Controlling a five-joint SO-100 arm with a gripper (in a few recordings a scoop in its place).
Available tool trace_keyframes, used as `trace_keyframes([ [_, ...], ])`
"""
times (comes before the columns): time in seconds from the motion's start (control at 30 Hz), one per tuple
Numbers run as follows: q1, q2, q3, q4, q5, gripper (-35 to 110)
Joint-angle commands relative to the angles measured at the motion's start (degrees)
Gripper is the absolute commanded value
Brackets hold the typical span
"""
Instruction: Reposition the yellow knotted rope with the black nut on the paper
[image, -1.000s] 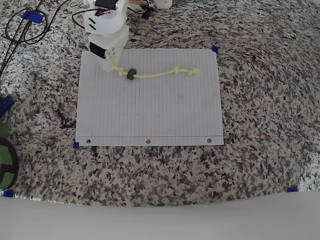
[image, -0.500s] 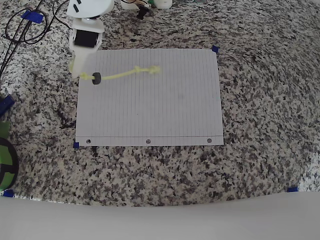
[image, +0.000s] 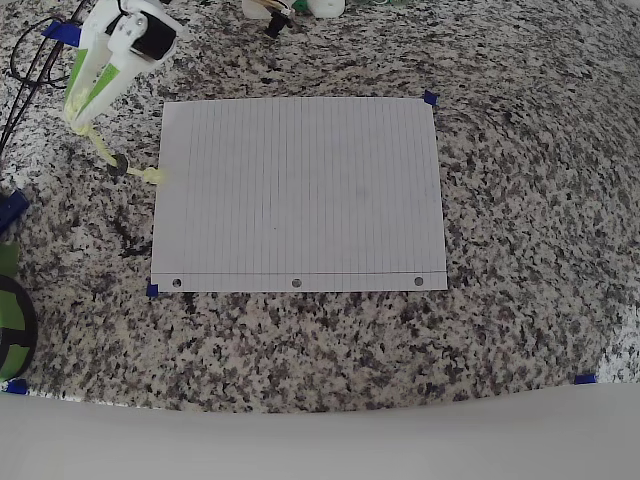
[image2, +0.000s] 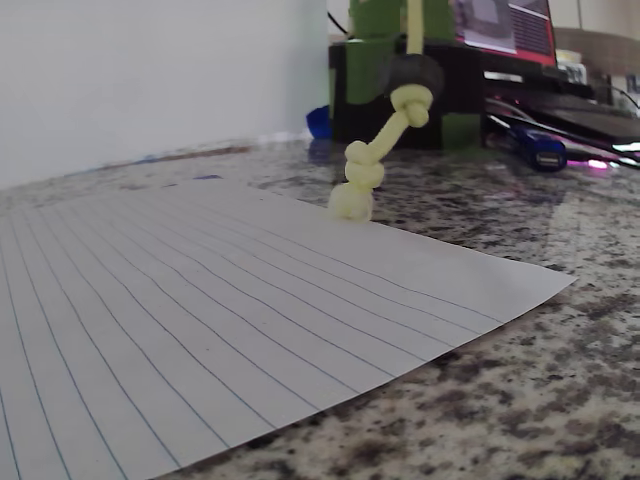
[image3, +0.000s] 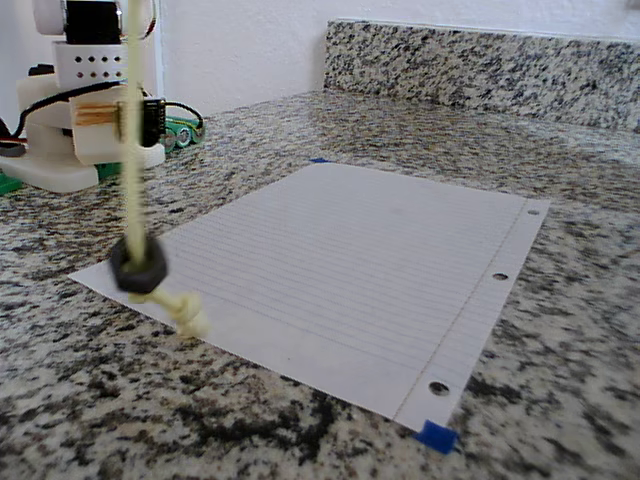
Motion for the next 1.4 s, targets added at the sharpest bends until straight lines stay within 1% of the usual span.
trace_keyframes([
  [0.0, 0.00, 4.13, 3.34, -4.66, 10.20, 0],
  [0.1, -2.11, 7.29, 8.53, -5.71, 11.43, 0],
  [0.3, -10.90, 18.90, 15.91, 0.35, 11.78, 0],
  [0.4, -16.17, 26.02, 18.81, 5.27, 11.78, 0],
  [0.5, -21.27, 31.20, 20.21, 12.48, 12.22, 0],
  [0.63, -28.65, 34.37, 20.39, 21.45, 12.39, 0],
  [0.77, -34.45, 35.95, 22.68, 25.93, 12.39, 0],
  [0.9, -37.97, 36.65, 26.19, 24.96, 11.95, 0],
  [1.07, -39.64, 39.55, 30.67, 24.52, 11.87, 0],
  [1.33, -45.00, 41.04, 33.49, 21.71, 11.78, 0],
  [1.37, -45.88, 41.13, 33.66, 20.92, 10.63, 0],
])
